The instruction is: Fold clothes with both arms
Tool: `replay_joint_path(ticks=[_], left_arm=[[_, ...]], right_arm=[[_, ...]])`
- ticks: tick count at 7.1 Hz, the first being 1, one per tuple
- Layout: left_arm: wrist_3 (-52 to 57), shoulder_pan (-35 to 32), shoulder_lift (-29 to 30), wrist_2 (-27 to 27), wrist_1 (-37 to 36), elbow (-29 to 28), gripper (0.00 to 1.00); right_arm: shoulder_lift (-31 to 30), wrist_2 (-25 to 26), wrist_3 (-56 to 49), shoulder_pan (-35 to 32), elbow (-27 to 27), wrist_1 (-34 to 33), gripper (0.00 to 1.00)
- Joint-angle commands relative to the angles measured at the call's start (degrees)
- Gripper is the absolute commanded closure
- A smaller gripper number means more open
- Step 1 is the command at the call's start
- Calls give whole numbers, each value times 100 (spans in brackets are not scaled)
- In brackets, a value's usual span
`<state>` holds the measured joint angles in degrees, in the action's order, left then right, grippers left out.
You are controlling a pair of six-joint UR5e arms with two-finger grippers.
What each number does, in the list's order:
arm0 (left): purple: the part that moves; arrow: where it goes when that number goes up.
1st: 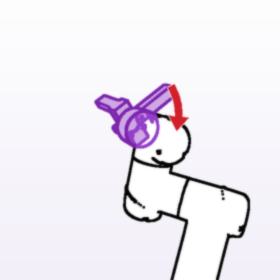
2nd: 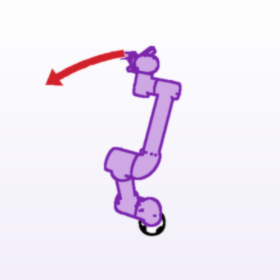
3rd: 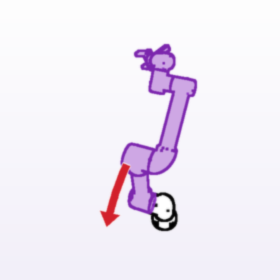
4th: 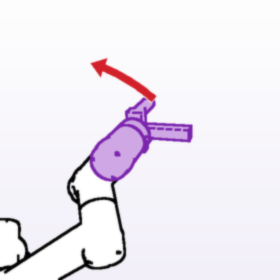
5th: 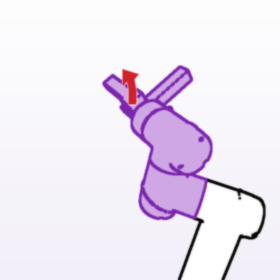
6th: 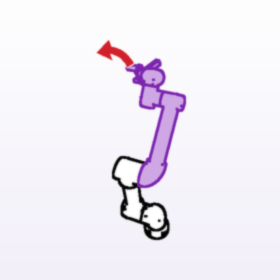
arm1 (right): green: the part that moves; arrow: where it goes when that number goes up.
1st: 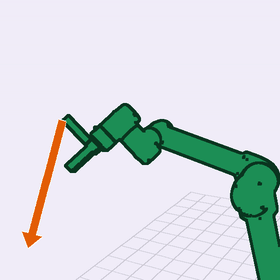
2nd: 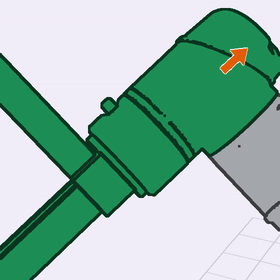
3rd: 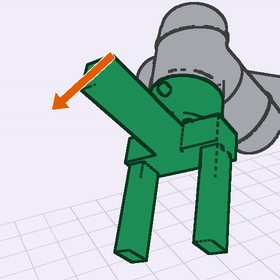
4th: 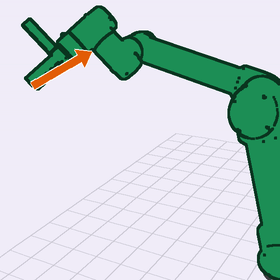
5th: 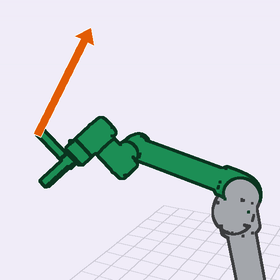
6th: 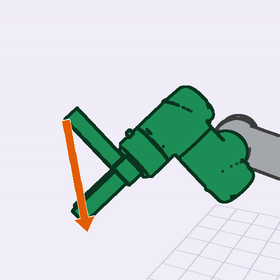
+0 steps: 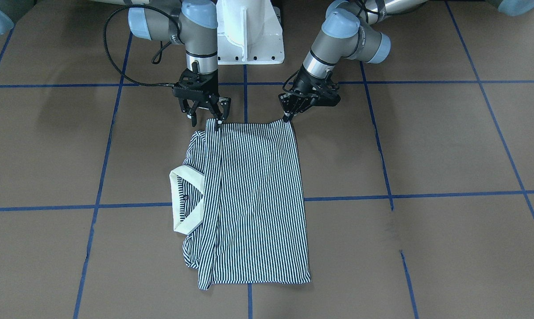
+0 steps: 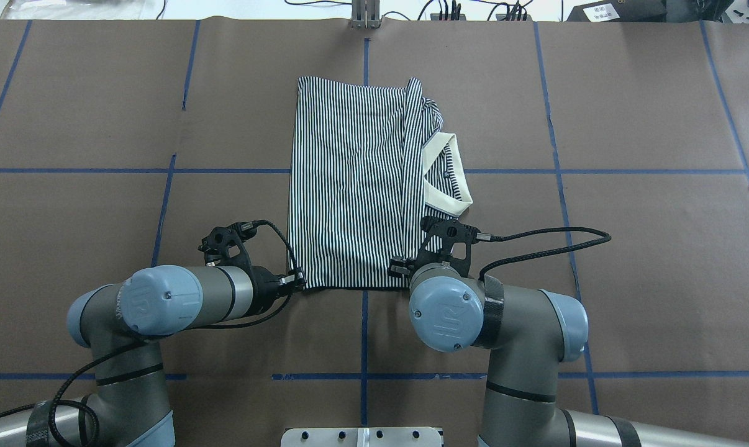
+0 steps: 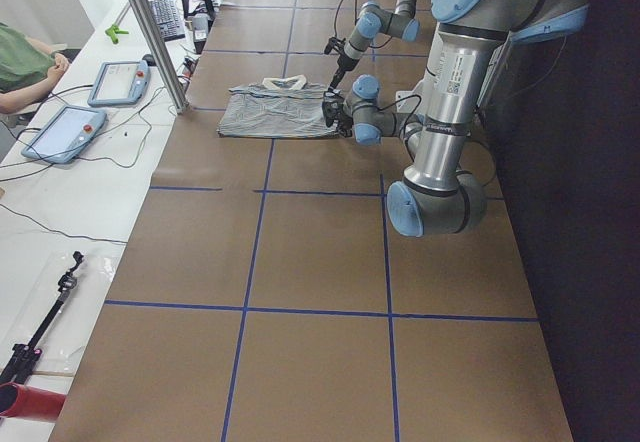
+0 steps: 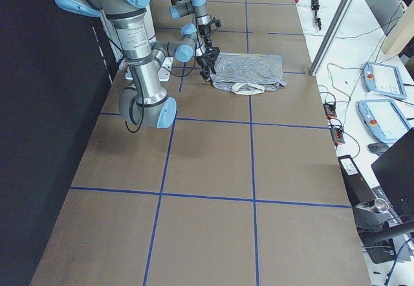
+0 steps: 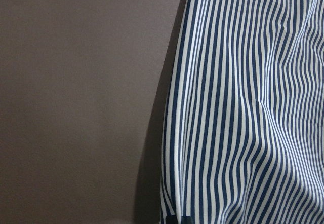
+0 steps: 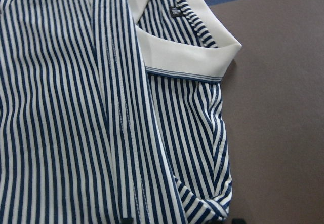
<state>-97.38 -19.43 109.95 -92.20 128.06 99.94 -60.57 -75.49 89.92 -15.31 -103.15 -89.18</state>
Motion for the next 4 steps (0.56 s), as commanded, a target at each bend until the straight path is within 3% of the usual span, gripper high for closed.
replay_joint_path(ticks=[1, 4], left_arm=[[0, 0, 0, 0, 0, -1, 100], [0, 0, -9, 0, 0, -1, 100]], right_arm=[[53, 270, -1533, 150, -3, -12, 35], [256, 307, -2617, 151, 23, -29, 39]])
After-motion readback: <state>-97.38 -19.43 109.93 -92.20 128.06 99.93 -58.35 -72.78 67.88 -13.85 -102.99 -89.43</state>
